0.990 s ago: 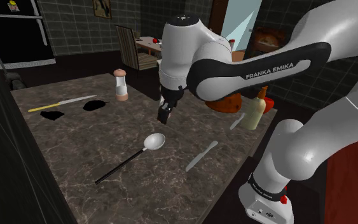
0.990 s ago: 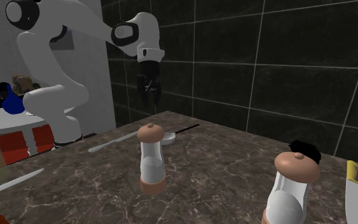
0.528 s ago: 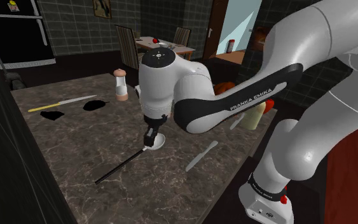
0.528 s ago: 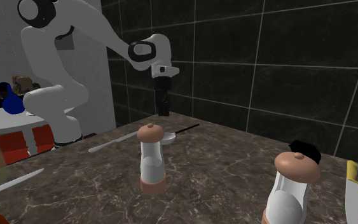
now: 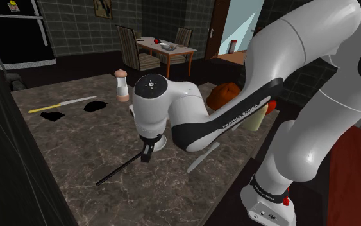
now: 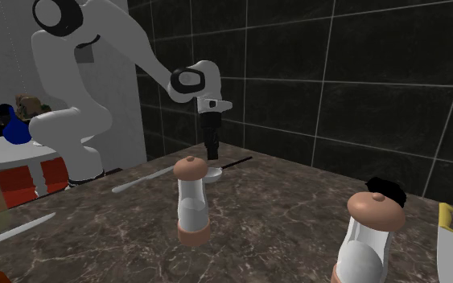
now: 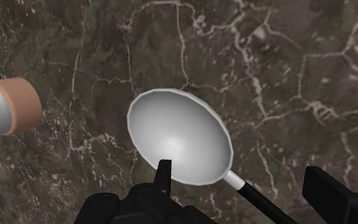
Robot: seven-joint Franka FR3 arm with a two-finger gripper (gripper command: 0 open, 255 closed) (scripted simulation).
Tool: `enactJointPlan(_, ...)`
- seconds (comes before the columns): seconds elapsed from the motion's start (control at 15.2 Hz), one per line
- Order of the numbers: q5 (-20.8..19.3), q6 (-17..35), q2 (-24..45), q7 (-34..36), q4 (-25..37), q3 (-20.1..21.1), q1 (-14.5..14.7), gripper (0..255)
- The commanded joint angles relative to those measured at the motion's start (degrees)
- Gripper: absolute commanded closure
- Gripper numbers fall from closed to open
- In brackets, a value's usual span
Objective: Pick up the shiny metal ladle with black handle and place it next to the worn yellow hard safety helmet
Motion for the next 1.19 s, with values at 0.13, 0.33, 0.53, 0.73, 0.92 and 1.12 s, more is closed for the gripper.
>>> enactJointPlan(0.13,-2.65,2.4,2.29,1.75,-0.68,-0.07,-0.9,0)
enactJointPlan(0.33,-2.65,2.4,2.29,1.75,-0.68,-0.08,-0.9,0)
enactJointPlan(0.53,-2.65,2.4,2.29,1.75,-0.68,-0.08,-0.9,0)
enactJointPlan(0.73,-2.64,2.39,2.29,1.74,-0.68,-0.08,-0.9,255)
enactJointPlan(0.92,-2.64,2.39,2.29,1.74,-0.68,-0.08,-0.9,255)
enactJointPlan(1.12,-2.64,2.39,2.29,1.74,-0.68,-0.08,-0.9,255)
